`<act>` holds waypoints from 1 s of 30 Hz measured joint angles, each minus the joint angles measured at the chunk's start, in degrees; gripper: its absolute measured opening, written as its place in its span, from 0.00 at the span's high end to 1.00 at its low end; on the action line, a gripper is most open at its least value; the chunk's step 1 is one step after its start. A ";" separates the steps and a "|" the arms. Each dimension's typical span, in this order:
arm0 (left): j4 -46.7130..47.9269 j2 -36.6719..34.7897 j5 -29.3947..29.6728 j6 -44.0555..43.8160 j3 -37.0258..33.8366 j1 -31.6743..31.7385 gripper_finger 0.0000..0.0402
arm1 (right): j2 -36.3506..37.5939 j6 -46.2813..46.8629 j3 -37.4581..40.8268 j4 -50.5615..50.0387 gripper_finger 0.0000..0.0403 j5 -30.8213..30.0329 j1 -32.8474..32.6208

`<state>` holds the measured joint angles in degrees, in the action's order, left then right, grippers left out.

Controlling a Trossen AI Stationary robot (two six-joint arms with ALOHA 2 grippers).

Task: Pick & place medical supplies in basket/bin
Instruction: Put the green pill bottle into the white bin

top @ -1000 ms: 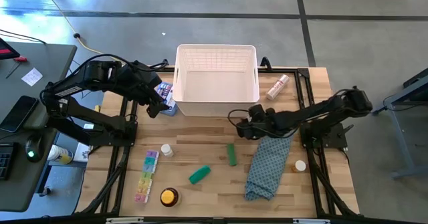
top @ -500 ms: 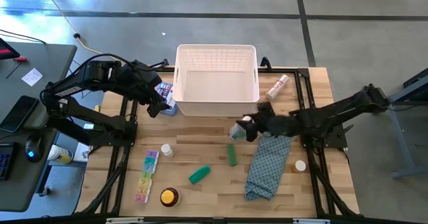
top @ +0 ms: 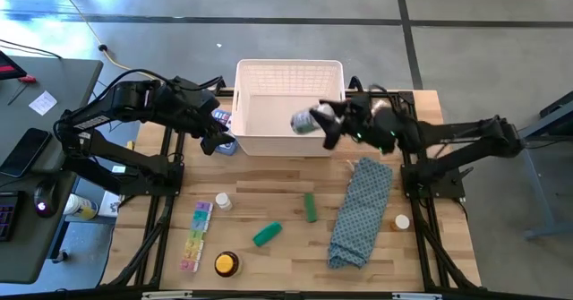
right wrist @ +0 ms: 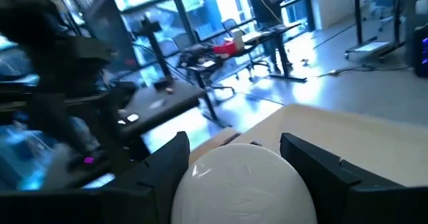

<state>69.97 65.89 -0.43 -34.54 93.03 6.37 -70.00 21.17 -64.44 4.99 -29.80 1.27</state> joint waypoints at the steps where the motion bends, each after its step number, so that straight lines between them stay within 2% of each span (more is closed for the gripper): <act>1: -0.01 0.00 0.00 0.00 0.00 0.00 0.33 | -1.25 -1.03 -1.73 -1.41 0.48 1.63 1.92; 7: -0.06 0.00 0.23 -0.63 0.00 0.00 0.33 | -9.75 -5.43 -13.09 -12.73 0.47 15.08 12.59; 11: -0.12 0.00 2.90 -0.75 0.00 0.00 0.33 | -15.89 -10.09 -20.23 -18.88 0.46 22.42 18.07; 15: -0.18 0.00 6.81 -3.12 0.00 -0.02 0.33 | -21.05 -15.90 -24.20 -21.72 0.48 23.74 21.85; 19: -0.94 0.00 11.50 -5.86 0.00 -0.01 0.33 | -24.66 -16.93 -24.53 -22.06 0.48 24.70 24.67; 22: -3.13 0.00 14.21 -6.38 0.00 0.00 0.33 | -27.56 -14.30 -24.55 -22.87 0.45 29.34 26.56; 25: -6.90 0.00 14.29 -6.42 0.00 0.00 0.33 | -30.53 -13.64 -24.55 -23.11 0.43 34.91 28.21; 27: -8.46 0.00 14.29 -6.05 0.00 0.00 0.33 | -31.58 -13.28 -24.53 -23.56 0.44 33.76 28.75; 30: -10.50 0.00 14.43 -4.53 0.00 0.00 0.33 | -32.01 -11.00 -24.53 -23.90 0.48 27.73 29.12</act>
<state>59.47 65.89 14.00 -39.07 93.03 6.37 -102.02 10.17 -88.97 -18.91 -2.06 30.39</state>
